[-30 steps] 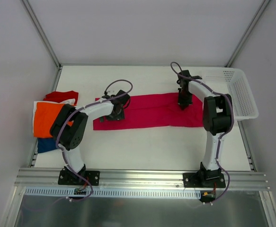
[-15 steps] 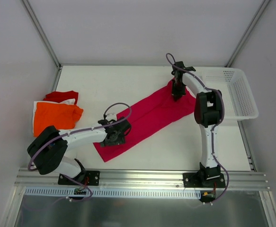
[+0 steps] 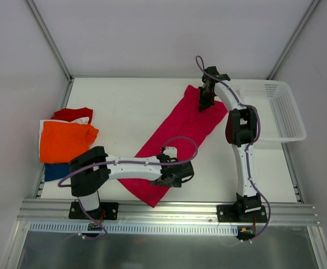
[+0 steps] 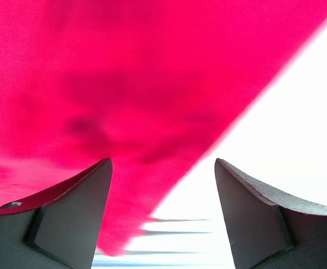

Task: Fold and stack the t-shirts
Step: Fold the tshirt

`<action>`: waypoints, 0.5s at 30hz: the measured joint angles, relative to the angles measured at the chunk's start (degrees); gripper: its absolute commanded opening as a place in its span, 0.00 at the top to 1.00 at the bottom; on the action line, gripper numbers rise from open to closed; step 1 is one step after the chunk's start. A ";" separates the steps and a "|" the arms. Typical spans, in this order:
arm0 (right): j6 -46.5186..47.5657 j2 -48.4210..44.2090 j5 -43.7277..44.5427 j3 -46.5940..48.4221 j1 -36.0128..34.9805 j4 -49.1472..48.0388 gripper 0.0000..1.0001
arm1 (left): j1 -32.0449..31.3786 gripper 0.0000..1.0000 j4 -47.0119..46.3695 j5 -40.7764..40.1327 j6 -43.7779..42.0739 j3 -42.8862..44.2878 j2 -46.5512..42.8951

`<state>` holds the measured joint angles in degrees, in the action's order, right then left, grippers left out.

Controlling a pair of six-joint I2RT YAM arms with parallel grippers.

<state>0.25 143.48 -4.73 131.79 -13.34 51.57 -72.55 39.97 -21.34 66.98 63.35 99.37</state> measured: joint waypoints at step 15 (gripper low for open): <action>0.17 -6.40 -11.04 -11.23 2.16 -10.71 0.80 | -8.09 0.23 7.78 -7.87 1.18 14.01 2.89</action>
<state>0.43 137.08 -15.77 120.55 -11.18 40.86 -80.64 47.75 -29.21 68.16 77.36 102.26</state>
